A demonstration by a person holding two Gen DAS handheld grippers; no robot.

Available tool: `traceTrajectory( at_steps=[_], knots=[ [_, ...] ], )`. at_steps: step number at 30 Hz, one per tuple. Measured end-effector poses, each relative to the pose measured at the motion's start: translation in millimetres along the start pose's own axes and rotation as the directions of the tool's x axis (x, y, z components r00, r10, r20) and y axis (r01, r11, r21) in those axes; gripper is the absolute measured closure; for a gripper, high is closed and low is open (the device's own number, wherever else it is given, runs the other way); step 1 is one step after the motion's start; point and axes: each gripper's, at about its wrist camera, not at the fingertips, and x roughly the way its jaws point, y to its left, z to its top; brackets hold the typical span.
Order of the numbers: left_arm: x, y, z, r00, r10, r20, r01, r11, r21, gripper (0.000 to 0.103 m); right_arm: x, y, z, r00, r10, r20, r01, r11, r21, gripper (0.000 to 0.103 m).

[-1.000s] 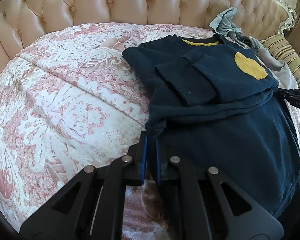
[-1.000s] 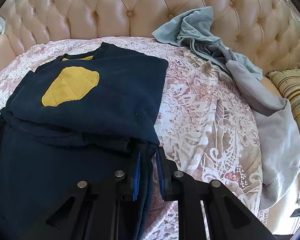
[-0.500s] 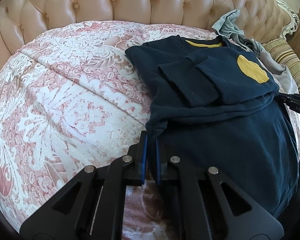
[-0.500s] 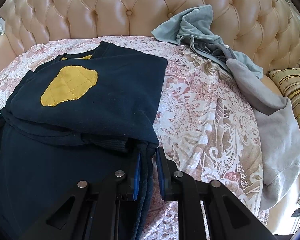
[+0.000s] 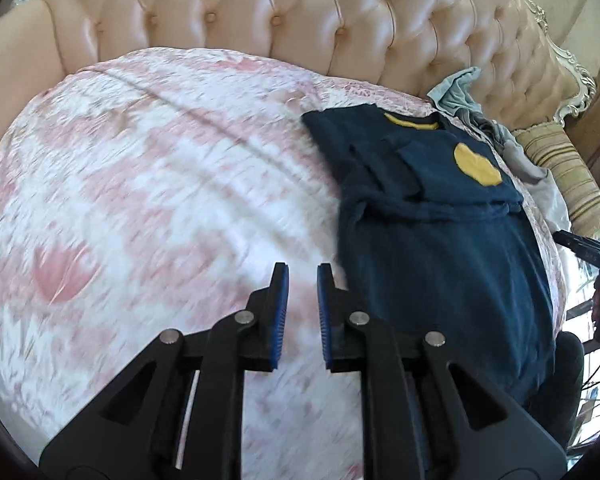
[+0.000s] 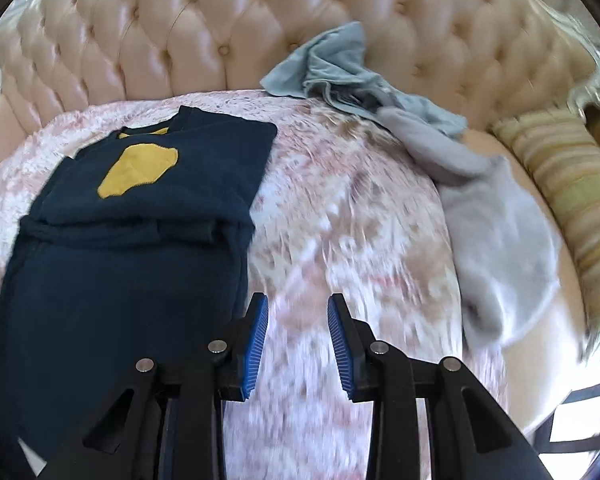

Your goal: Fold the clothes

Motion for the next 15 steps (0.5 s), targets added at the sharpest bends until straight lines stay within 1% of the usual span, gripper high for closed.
traceTrajectory(
  at_steps=[2,3,4,5,6,7,8,9,10,12,13,15],
  knots=[
    [-11.6,-1.8,-15.4,1.000,0.017,0.011,-0.018,0.999,0.051,0.086,-10.7,-0.4,-18.8,0.999,0.036,-0.004,-0.036,0.999,0.018,0.070],
    [-17.7,-5.5,-25.1,1.000,-0.001,0.015,0.000,0.996,0.093,0.086,-15.2,2.2,-29.4,0.998,0.061,-0.011,-0.061,0.998,0.018,0.070],
    [-22.8,-11.4,-35.1,0.999,-0.035,0.011,0.033,0.990,0.136,0.086,-17.7,7.0,-39.3,0.995,0.099,-0.030,-0.098,0.995,0.011,0.070],
    [-24.3,-15.8,-42.0,0.998,-0.059,-0.008,0.060,0.987,0.151,0.086,-19.3,12.6,-49.0,0.989,0.140,-0.055,-0.140,0.990,0.003,0.070],
    [-23.4,-20.2,-49.2,0.994,-0.097,-0.041,0.102,0.985,0.139,0.082,-20.1,17.9,-56.4,0.985,0.161,-0.070,-0.161,0.987,0.001,0.070],
    [-20.6,-23.2,-54.8,0.985,-0.155,-0.073,0.161,0.982,0.097,0.067,-20.5,23.0,-62.8,0.982,0.173,-0.082,-0.173,0.985,0.003,0.070],
    [-17.8,-26.0,-58.5,0.978,-0.190,-0.086,0.195,0.979,0.054,0.056,-21.0,28.1,-69.2,0.978,0.185,-0.094,-0.185,0.983,0.006,0.070],
    [-15.0,-28.8,-62.3,0.970,-0.225,-0.097,0.227,0.974,0.010,0.040,-19.9,31.7,-74.1,0.975,0.192,-0.108,-0.191,0.981,0.018,0.070],
    [-12.1,-31.8,-65.9,0.961,-0.254,-0.110,0.252,0.967,-0.031,0.038,-17.6,34.3,-78.1,0.972,0.194,-0.131,-0.190,0.981,0.044,0.070],
    [-5.2,-38.3,-70.3,0.959,-0.233,-0.164,0.224,0.972,-0.068,0.038,-17.9,35.4,-85.9,0.966,0.216,-0.145,-0.203,0.974,0.103,0.070],
    [-3.6,-38.1,-74.9,0.956,-0.233,-0.177,0.217,0.971,-0.103,0.038,-18.5,34.8,-89.0,0.963,0.226,-0.147,-0.209,0.970,0.120,0.070],
    [-2.6,-34.1,-84.5,0.942,-0.286,-0.173,0.254,0.949,-0.188,0.038,-19.5,32.6,-94.5,0.959,0.240,-0.152,-0.219,0.965,0.145,0.070]
  ],
)
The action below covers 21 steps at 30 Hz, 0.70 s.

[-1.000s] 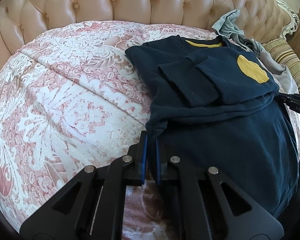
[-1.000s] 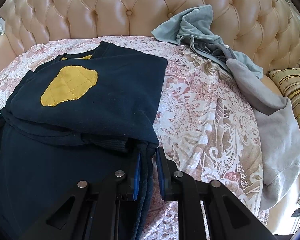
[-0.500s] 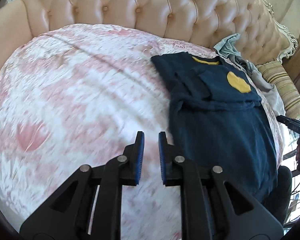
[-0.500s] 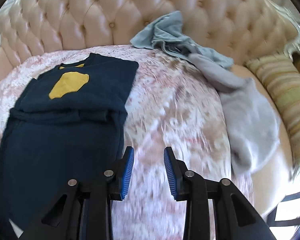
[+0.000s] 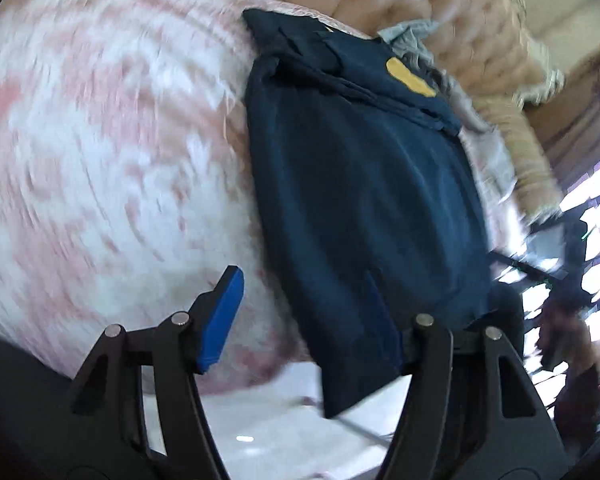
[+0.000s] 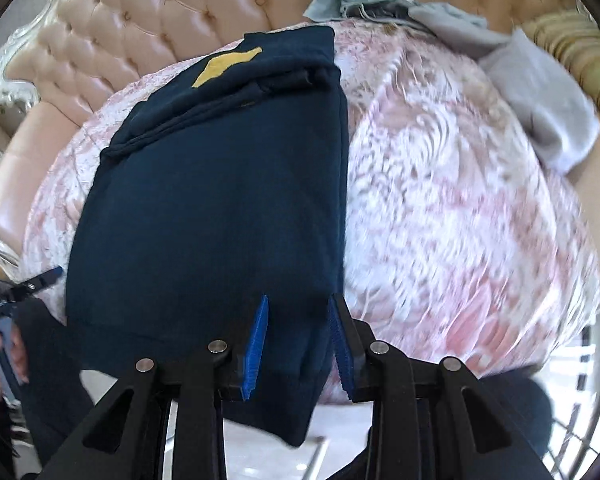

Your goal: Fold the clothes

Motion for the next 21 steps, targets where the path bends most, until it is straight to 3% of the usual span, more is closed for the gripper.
traceTrajectory(
  at_steps=[2,3,4,5,7,12,16,21],
  knots=[
    [5.4,3.5,-6.4,1.000,-0.017,-0.018,0.017,0.999,-0.047,0.039,-0.9,-7.3,-3.6,1.000,0.014,0.002,-0.014,0.999,0.040,0.070],
    [9.1,4.7,-10.9,0.998,-0.059,-0.018,0.057,0.996,-0.062,0.054,-1.9,-12.2,-5.7,1.000,0.027,0.005,-0.027,0.997,0.072,0.070],
    [12.3,4.1,-14.2,0.998,-0.063,-0.021,0.062,0.996,-0.058,0.087,-2.9,-17.2,-7.8,0.999,0.040,0.009,-0.041,0.994,0.103,0.070],
    [16.1,3.0,-16.9,0.999,-0.030,-0.023,0.029,0.999,-0.045,0.095,-4.4,-21.8,-10.5,0.999,0.042,0.016,-0.044,0.989,0.138,0.070],
    [19.0,2.3,-20.6,1.000,-0.007,-0.012,0.006,1.000,-0.030,0.095,-7.6,-29.7,-14.6,0.999,0.032,0.018,-0.035,0.982,0.187,0.070],
    [10.1,11.3,-24.4,0.998,-0.055,0.032,0.059,0.991,-0.117,0.094,-10.8,-26.8,-27.3,0.998,0.063,-0.013,-0.059,0.982,0.181,0.070],
    [3.8,20.4,-29.8,0.995,-0.104,0.011,0.104,0.979,-0.177,0.073,2.3,-20.4,-32.5,0.995,0.087,-0.053,-0.077,0.983,0.169,0.070],
    [9.1,28.0,-45.2,0.986,-0.166,-0.030,0.156,0.961,-0.227,0.070,14.1,-11.9,-31.0,0.993,0.088,-0.081,-0.075,0.985,0.156,0.068]
  ],
)
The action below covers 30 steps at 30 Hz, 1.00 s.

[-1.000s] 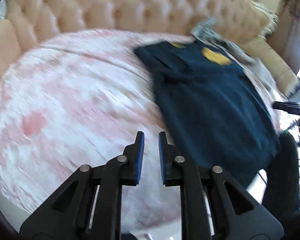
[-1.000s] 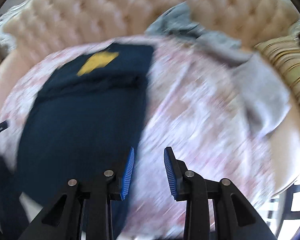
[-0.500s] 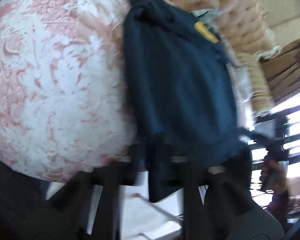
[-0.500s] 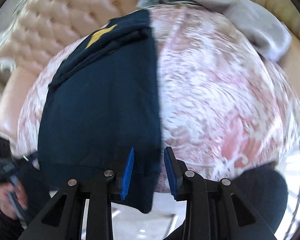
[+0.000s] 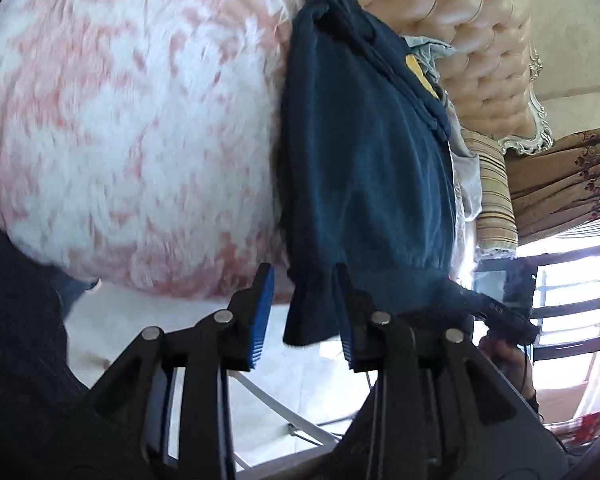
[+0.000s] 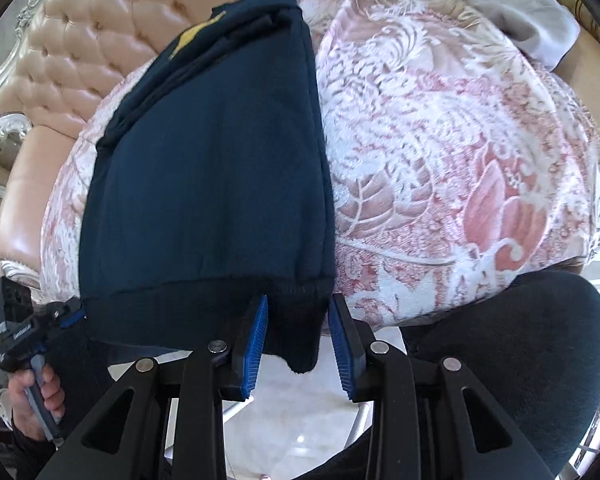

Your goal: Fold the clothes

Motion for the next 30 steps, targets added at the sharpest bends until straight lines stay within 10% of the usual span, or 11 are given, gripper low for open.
traceTrajectory(
  at_steps=[2,4,12,16,20,23,25,28,30],
  knots=[
    [5.0,-3.7,-2.3,1.000,-0.002,-0.015,0.003,1.000,0.027,0.071,0.3,0.1,0.3,1.000,-0.003,0.014,0.003,1.000,-0.002,0.070],
    [4.2,-9.6,-4.2,0.999,0.047,-0.007,-0.046,0.997,0.070,0.094,0.2,-0.9,-2.5,1.000,-0.010,0.024,0.010,1.000,-0.002,0.083],
    [-1.0,-19.9,-5.6,0.996,0.093,-0.016,-0.090,0.985,0.147,0.094,3.0,9.4,-10.8,0.996,-0.084,0.017,0.085,0.994,-0.073,0.084],
    [-34.8,-45.8,-9.1,0.979,0.190,0.069,-0.202,0.902,0.383,0.084,4.3,9.9,-12.1,0.996,-0.090,-0.007,0.089,0.991,-0.097,0.084],
    [-52.1,-87.2,-27.1,0.918,0.339,0.205,-0.377,0.589,0.715,0.046,4.8,11.7,-15.0,0.996,-0.093,-0.011,0.091,0.989,-0.121,0.084],
    [-41.6,-104.9,-56.7,0.881,0.365,0.300,-0.411,0.281,0.867,0.037,3.2,14.9,-17.1,0.995,-0.101,-0.003,0.099,0.985,-0.144,0.084],
    [-23.3,-105.7,-79.2,0.839,0.393,0.376,-0.424,0.039,0.905,0.037,1.0,18.7,-18.2,0.993,-0.121,0.002,0.120,0.977,-0.179,0.084],
    [6.3,-89.2,-115.9,0.747,0.370,0.553,-0.390,-0.430,0.814,0.037,-12.7,24.4,-21.2,0.986,-0.163,0.030,0.165,0.943,-0.290,0.083],
    [19.0,-71.9,-128.6,0.725,0.356,0.590,-0.288,-0.621,0.729,0.037,-23.6,35.6,-24.2,0.975,-0.207,0.076,0.220,0.889,-0.402,0.082]
  ],
)
